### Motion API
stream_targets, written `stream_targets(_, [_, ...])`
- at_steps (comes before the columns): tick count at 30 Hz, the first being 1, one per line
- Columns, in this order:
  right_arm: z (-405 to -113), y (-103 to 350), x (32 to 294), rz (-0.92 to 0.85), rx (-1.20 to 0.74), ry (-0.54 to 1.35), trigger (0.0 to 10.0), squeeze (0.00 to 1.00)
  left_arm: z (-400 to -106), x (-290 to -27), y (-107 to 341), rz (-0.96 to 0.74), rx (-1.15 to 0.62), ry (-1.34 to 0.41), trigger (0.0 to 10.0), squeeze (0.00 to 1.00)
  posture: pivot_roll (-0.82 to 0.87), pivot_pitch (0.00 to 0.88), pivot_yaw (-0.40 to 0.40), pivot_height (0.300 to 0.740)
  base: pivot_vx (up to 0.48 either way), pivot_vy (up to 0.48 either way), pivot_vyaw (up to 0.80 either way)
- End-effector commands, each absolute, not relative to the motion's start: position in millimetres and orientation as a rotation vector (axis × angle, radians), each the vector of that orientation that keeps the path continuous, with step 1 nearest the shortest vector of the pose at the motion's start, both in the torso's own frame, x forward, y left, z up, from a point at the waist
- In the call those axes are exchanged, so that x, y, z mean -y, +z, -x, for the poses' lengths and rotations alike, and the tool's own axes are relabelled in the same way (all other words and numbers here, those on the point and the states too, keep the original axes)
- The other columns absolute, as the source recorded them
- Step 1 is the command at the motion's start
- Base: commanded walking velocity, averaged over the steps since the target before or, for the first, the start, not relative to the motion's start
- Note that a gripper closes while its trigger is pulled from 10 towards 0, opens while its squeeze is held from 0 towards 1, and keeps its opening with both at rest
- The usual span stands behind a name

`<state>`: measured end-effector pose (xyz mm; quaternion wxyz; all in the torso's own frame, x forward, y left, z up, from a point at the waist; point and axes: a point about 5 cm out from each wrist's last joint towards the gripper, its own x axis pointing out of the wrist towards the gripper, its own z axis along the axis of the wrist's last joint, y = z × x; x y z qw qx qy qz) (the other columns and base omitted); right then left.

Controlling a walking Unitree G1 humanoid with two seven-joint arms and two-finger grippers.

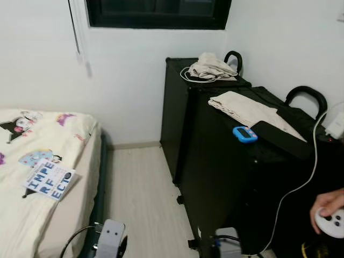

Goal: Clean up the room

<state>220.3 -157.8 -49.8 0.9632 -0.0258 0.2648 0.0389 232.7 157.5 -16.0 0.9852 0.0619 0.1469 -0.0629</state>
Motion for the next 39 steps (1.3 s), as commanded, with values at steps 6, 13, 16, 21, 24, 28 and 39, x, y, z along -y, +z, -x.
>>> stream_targets(6, [-216.2,-52.7,162.4,0.060,-0.555,0.063,10.0,0.00,-227.4,-155.1,-20.3,-0.114,-0.318,-0.138,10.0,0.00,0.03,0.113,-0.053,0.740,0.347,0.000,0.00])
stream_targets(13, [-217.0,-52.6,162.1,0.059,-0.557,0.063,10.0,0.00,-227.9,-154.9,-20.1,-0.114,-0.318,-0.140,10.0,0.00,0.03,0.112,-0.052,0.740,0.348,0.000,0.00])
stream_targets(16, [-217.8,-52.1,162.1,0.060,-0.555,0.062,10.0,0.00,-228.5,-154.9,-20.0,-0.115,-0.317,-0.142,10.0,0.00,0.03,0.113,-0.052,0.740,0.349,0.000,0.00])
stream_targets(21, [-218.1,-51.9,162.0,0.060,-0.553,0.062,10.0,0.00,-228.7,-155.0,-19.8,-0.114,-0.316,-0.141,10.0,0.00,0.03,0.111,-0.052,0.740,0.346,0.000,0.00])
stream_targets(24, [-218.5,-51.7,161.9,0.059,-0.553,0.062,10.0,0.00,-229.2,-154.9,-19.5,-0.116,-0.315,-0.141,10.0,0.00,0.03,0.111,-0.049,0.740,0.344,0.000,0.00])
stream_targets(28, [-218.9,-51.5,161.9,0.059,-0.552,0.061,10.0,0.00,-229.7,-154.7,-19.3,-0.116,-0.315,-0.142,10.0,0.00,0.03,0.112,-0.049,0.740,0.345,0.000,0.00])
stream_targets(39, [-219.7,-51.2,161.5,0.059,-0.552,0.060,10.0,0.00,-230.8,-155.0,-18.7,-0.117,-0.314,-0.144,10.0,0.00,0.03,0.112,-0.048,0.740,0.344,0.000,0.00])
